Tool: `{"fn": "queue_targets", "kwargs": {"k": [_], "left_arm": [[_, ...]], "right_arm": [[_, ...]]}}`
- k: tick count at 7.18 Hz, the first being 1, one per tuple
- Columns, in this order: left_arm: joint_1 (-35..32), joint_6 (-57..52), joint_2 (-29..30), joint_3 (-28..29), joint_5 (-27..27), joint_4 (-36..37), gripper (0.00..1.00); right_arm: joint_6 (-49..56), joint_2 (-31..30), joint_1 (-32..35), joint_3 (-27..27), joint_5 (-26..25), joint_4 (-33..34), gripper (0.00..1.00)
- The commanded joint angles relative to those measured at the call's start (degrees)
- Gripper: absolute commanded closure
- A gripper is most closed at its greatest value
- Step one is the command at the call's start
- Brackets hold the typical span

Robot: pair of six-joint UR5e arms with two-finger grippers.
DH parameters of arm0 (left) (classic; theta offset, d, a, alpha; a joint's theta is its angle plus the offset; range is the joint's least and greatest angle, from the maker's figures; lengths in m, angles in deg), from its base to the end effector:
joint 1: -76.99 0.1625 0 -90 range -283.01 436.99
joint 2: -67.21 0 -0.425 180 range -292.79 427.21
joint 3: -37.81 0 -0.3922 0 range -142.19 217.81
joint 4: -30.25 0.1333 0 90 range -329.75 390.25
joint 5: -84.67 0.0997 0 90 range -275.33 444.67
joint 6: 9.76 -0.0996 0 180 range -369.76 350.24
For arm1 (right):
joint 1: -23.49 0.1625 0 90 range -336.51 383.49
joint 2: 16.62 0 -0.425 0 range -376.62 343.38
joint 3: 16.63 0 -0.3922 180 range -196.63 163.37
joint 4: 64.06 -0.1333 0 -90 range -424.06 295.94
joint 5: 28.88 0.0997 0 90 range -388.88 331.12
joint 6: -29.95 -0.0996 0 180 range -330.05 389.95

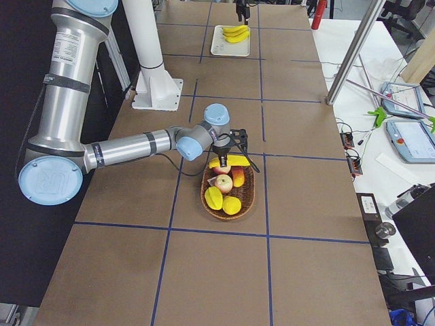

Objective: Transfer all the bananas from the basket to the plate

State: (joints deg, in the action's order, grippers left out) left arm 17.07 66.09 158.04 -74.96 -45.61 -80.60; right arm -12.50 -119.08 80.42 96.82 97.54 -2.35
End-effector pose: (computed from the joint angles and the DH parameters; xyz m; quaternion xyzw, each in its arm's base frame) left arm 0.1859 -0.4585 0.4149 -0.0405 0.4755 -0.2180 0.8513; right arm -0.1677 -0.3935 0.5016 0.0722 -0.4282 -0.0315 0.9002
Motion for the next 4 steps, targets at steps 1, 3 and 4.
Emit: {"fn": "queue_targets", "kwargs": {"k": [1,3,4], "left_arm": [[1.98,-0.09,0.39,0.00,0.02,-0.68,0.00],[3.75,1.30,6.16,0.00,0.02,-0.77,0.00],[4.19,6.71,9.41,0.09,0.02,-0.77,0.00]], "right_arm": [[0.26,5.13,2.49,0.63,4.70,0.17,1.00],[0.96,14.18,-0.39,-0.77,4.10,-0.35,1.00],[2.01,18.57,-3.02,-2.78,3.92,-0.62,1.00]]}}
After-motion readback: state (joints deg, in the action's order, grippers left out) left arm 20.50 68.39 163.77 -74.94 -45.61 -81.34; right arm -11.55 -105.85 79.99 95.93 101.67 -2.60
